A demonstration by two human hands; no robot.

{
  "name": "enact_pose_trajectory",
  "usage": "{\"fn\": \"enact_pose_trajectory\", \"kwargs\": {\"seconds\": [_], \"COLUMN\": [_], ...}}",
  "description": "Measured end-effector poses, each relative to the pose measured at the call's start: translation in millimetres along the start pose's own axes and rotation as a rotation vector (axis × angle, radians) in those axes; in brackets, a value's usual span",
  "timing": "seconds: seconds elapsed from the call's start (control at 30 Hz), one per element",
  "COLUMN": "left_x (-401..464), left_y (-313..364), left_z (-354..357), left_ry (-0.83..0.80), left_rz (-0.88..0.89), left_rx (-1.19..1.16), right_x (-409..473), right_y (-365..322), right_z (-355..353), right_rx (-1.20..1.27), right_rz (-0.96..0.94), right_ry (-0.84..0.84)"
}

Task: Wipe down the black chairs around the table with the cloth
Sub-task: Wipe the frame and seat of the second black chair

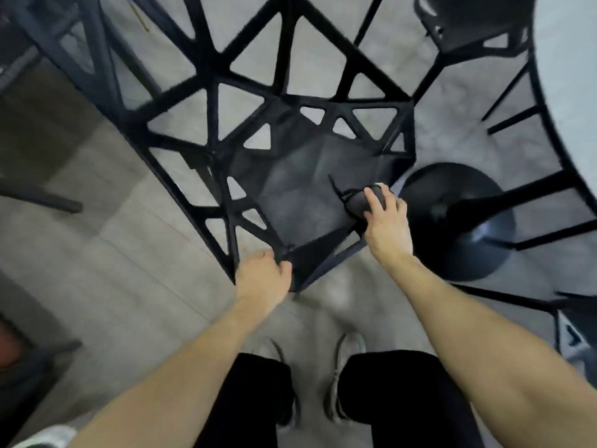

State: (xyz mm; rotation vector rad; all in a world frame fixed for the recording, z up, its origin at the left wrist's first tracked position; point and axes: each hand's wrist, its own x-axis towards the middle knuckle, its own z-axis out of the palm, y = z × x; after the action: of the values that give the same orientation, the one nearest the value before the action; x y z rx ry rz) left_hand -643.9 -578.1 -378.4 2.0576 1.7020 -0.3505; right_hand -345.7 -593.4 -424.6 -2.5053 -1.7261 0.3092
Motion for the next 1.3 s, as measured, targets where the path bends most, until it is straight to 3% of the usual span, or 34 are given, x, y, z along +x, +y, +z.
{"fn": "enact_pose_trajectory", "kwargs": {"seconds": [0.1,0.17,0.27,0.33,0.43,0.53,0.6,0.7,0.83,1.0,1.3], "left_x": [-34,-48,-57,-55,-49,-34,-16,24,66,63,-15], "left_y": [34,46,38,20,-26,-79,-115,-152,-160,-169,-199], "left_z": [-18,-55,-129,-181,-251,-312,-346,-392,-399,-370,-339], "left_ry": [-0.387,-0.462,-0.434,-0.33,-0.21,-0.125,-0.173,-0.26,-0.226,0.034,-0.258], "left_rz": [0.217,0.389,0.401,0.421,0.54,0.75,0.855,1.075,1.429,1.628,1.531], "left_rx": [0.101,0.131,-0.005,0.058,0.297,0.686,0.907,1.022,1.146,0.985,1.085], "right_x": [-34,-62,-93,-103,-113,-122,-129,-149,-176,-209,-278], "right_y": [-4,-18,-47,-68,-107,-148,-173,-212,-271,-328,-362], "right_z": [-53,-92,-148,-178,-211,-235,-243,-246,-243,-237,-236], "right_rx": [0.041,0.107,0.142,0.169,0.21,0.265,0.252,0.259,0.274,0.293,0.328], "right_rz": [0.026,0.058,0.085,0.095,0.138,0.193,0.223,0.319,0.468,0.585,0.762], "right_ry": [-0.145,-0.159,-0.225,-0.258,-0.275,-0.257,-0.243,-0.196,-0.165,-0.159,-0.106]}}
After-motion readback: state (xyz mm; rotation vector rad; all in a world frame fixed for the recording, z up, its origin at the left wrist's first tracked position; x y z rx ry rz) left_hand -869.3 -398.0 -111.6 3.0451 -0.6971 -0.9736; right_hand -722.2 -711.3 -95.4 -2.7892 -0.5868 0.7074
